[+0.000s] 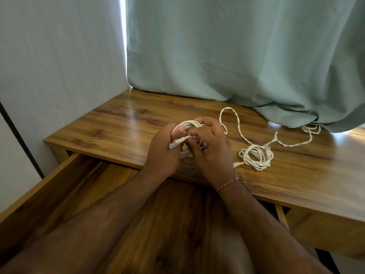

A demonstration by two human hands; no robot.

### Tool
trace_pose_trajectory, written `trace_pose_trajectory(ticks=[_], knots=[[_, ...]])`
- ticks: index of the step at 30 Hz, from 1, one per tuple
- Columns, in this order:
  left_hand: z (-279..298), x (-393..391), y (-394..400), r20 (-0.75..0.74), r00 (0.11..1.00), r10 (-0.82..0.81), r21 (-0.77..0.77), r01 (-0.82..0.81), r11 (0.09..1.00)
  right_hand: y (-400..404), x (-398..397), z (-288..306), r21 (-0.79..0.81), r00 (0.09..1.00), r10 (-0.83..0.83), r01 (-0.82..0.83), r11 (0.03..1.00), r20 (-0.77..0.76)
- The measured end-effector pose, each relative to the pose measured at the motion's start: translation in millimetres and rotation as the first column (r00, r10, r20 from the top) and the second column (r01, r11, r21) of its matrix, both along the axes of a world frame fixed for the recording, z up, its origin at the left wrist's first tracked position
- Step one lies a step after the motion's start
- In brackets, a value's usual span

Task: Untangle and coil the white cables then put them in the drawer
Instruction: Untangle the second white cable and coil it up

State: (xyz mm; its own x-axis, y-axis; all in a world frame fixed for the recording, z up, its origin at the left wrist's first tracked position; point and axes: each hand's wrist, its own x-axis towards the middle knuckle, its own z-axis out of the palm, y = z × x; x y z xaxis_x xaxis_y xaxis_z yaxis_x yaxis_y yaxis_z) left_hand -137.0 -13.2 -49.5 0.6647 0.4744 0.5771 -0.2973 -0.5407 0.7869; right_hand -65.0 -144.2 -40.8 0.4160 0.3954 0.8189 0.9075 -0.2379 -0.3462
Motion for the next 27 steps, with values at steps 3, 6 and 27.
trace_pose_trajectory(ticks=[3, 6, 27], knots=[[-5, 3, 0, 0.019, 0.999, 0.027, 0.017, -0.027, 0.999, 0, 3, -4, 0.071, 0.999, 0.040, -0.037, 0.997, -0.036], [-8, 4, 1, 0.049, 0.997, 0.067, 0.118, -0.073, 0.990, 0, 10, -1, 0.204, 0.991, 0.096, -0.076, 0.976, -0.091], [-8, -5, 30, 0.002, 0.985, 0.174, 0.458, -0.155, 0.875, -6, 2, 24, 0.664, 0.574, 0.524, 0.048, 0.746, -0.630]])
